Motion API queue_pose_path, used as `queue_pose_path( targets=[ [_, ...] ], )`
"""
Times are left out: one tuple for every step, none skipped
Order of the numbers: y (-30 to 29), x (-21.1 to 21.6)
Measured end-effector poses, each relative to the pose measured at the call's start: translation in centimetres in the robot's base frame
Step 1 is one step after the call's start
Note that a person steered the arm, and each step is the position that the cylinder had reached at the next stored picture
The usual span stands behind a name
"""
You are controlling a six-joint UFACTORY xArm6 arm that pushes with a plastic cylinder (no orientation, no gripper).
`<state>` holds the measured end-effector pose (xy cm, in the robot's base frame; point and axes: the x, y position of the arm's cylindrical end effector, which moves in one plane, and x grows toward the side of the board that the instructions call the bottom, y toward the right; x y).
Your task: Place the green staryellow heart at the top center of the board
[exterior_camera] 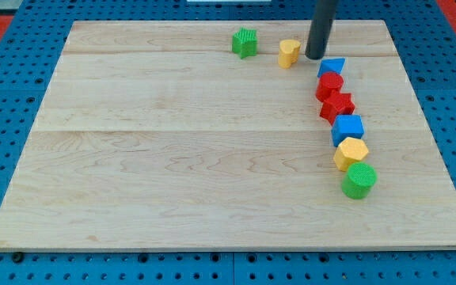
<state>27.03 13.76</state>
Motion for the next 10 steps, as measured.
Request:
queue_pose_path(
  targets=[
    [-0.9,-3.2],
    [0.3,-3.1],
    [3.9,-1.1],
    [0.6,1.0],
    [-7.2,0.2],
    [-10.9,1.1],
    [-10.7,2.5],
    [-11.2,5.1],
    [-13.7,5.5],
    [-14.8,7.0]
  ],
)
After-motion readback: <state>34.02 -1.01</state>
